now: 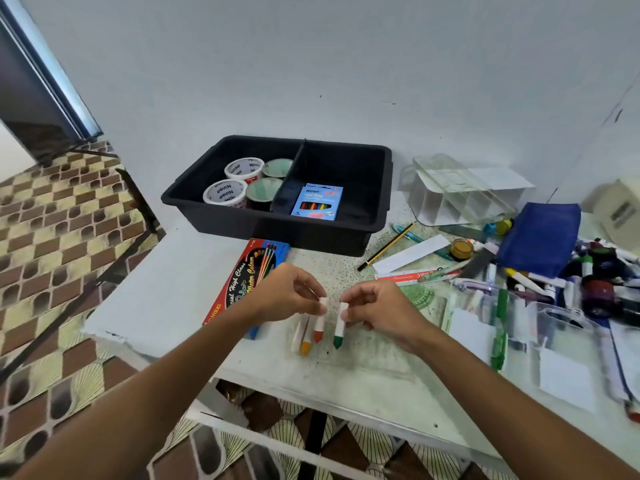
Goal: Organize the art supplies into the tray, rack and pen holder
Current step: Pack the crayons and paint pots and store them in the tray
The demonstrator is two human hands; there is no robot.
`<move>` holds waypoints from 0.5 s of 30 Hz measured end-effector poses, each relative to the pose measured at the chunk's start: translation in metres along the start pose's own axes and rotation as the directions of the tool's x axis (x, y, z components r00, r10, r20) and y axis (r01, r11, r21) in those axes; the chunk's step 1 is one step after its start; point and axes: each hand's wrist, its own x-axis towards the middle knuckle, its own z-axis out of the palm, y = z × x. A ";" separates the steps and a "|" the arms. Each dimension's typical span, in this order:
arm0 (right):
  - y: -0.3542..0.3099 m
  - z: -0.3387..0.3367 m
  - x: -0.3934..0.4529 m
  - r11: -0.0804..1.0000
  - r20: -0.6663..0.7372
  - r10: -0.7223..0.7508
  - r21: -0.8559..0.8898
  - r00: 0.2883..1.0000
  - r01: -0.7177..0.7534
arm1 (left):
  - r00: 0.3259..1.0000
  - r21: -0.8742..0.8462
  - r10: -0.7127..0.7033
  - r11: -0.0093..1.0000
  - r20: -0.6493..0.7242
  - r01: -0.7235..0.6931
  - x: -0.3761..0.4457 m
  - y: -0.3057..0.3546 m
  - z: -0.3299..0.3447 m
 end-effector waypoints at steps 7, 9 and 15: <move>0.003 0.022 0.005 0.987 -0.121 -0.030 -0.163 0.992 0.010 | 1.000 0.102 0.010 0.995 -0.001 -0.010 -0.001 -0.010 0.004; 0.005 0.025 0.007 0.970 -0.143 -0.049 -0.244 0.989 0.013 | 1.000 0.146 0.022 0.989 0.000 -0.022 0.000 -0.012 0.006; 0.008 0.036 0.007 0.949 -0.157 -0.056 -0.315 0.986 0.004 | 0.995 0.359 0.101 0.928 0.002 -0.094 -0.001 -0.018 0.006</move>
